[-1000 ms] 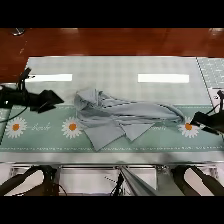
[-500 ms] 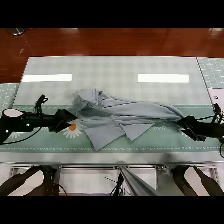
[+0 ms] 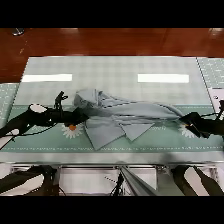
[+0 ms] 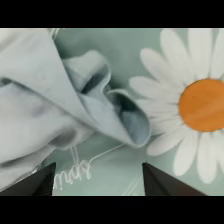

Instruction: Fold the shirts.

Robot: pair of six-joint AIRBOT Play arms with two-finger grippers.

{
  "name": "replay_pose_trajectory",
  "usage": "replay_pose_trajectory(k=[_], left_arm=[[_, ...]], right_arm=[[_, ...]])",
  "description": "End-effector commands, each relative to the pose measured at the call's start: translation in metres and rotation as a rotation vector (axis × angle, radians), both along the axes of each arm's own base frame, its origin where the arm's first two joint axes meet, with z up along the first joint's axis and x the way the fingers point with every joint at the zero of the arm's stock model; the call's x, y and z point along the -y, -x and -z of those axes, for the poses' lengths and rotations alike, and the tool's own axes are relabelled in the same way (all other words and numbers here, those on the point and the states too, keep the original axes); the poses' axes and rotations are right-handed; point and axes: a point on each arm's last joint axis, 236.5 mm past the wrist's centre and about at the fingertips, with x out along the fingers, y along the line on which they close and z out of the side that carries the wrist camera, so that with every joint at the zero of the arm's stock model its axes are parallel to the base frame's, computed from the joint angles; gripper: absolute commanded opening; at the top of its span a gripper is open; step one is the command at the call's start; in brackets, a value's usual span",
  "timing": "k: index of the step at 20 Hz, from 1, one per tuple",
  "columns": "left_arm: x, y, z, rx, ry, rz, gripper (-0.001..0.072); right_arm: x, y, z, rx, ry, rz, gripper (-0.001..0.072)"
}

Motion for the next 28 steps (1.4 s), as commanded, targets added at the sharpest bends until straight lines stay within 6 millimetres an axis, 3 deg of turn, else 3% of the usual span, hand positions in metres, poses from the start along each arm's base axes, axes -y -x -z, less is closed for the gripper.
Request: replay_pose_trajectory(k=[1, 3, 6, 14, 15, 16, 17, 19, 21, 23, 24, 26, 28], left_arm=[[0.014, -0.004, -0.003, -0.005, 0.022, 0.034, 0.0028], [0.017, -0.005, -0.007, 0.014, 0.028, 0.061, 0.0028], [0.017, -0.006, -0.009, 0.020, 0.031, 0.064, 0.0027], [0.017, -0.006, -0.009, 0.019, 0.031, 0.064, 0.0028], [0.017, -0.006, -0.009, 0.019, 0.031, 0.064, 0.0027], [0.017, -0.006, -0.009, 0.019, 0.031, 0.064, 0.0027], [0.017, -0.007, -0.011, 0.023, 0.034, 0.068, 0.0028], [0.019, -0.024, -0.037, 0.082, 0.065, 0.090, 0.0027], [0.016, -0.064, -0.106, 0.253, 0.107, 0.104, 0.0027], [0.003, -0.111, -0.223, 0.542, 0.135, 0.064, 0.0027], [-0.008, -0.125, -0.293, 0.714, 0.129, 0.041, 0.0026], [-0.027, -0.120, -0.426, 1.028, 0.099, 0.010, 0.0027], [-0.043, -0.082, -0.535, 1.294, 0.046, -0.014, 0.0026]], right_arm=[[0.034, 0.000, -0.003, -0.044, 0.105, 0.093, 0.0621], [0.037, 0.001, 0.004, -0.060, 0.111, 0.084, 0.0621], [0.011, -0.021, 0.007, 0.011, -0.018, 0.015, 0.0621], [-0.027, -0.055, 0.040, -0.006, -0.240, -0.061, 0.0615], [-0.034, -0.060, 0.040, -0.007, -0.238, -0.091, 0.0549], [-0.041, -0.067, 0.037, 0.002, -0.229, -0.130, 0.0306], [-0.047, -0.076, 0.029, 0.023, -0.217, -0.170, 0.0017], [-0.057, -0.102, -0.007, 0.095, -0.203, -0.264, 0.0028], [-0.062, -0.138, -0.071, 0.205, -0.177, -0.348, 0.0027], [-0.065, -0.176, -0.170, 0.410, -0.073, -0.400, 0.0027], [-0.067, -0.188, -0.232, 0.539, 0.000, -0.414, 0.0027], [-0.074, -0.182, -0.349, 0.776, 0.159, -0.446, 0.0027], [-0.079, -0.145, -0.435, 0.937, 0.315, -0.440, 0.0027]])
